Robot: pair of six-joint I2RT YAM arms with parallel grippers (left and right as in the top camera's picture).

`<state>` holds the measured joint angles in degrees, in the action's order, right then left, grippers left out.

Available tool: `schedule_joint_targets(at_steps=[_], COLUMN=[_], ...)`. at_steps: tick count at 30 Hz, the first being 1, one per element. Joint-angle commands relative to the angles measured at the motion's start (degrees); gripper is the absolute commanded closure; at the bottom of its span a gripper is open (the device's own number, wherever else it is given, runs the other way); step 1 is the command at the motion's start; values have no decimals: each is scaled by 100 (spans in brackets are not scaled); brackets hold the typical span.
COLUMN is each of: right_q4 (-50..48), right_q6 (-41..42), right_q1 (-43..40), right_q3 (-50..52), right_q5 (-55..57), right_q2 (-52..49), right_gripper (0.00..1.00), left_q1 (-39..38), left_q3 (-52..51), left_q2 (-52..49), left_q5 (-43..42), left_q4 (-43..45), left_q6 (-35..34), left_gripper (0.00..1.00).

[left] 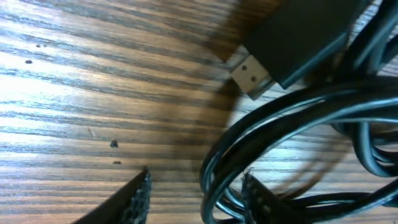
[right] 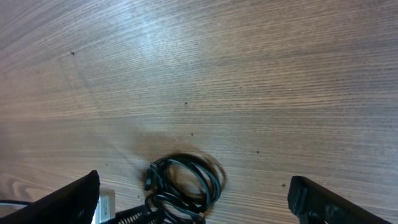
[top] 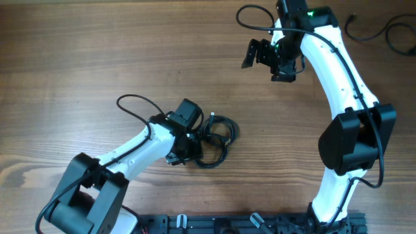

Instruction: Untangle cables

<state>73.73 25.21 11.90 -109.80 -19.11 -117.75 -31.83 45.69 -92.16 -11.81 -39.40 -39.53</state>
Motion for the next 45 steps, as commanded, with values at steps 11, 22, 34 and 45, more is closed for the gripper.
schedule_joint_targets(at_steps=[11, 22, 34, 45], right_q4=[48, 334, 866, 66], right_q6=[-125, -732, -2839, -1263], right_q1=[20, 46, 212, 964], right_q3=[-33, -33, -33, -33], right_q5=[160, 79, -2448, -376], right_q2=[-92, -92, -92, -92], right_gripper=[0, 0, 0, 0], left_q1=[-15, 9, 1814, 1812], left_q3=[-48, 1108, 1412, 1412], left_q2=[-52, 903, 1604, 1600], left_q5=[90, -662, -1102, -2328], left_q4=[-2, -262, 26, 437], left_q6=[-33, 22, -660, -1338], left_gripper=[94, 96, 96, 96])
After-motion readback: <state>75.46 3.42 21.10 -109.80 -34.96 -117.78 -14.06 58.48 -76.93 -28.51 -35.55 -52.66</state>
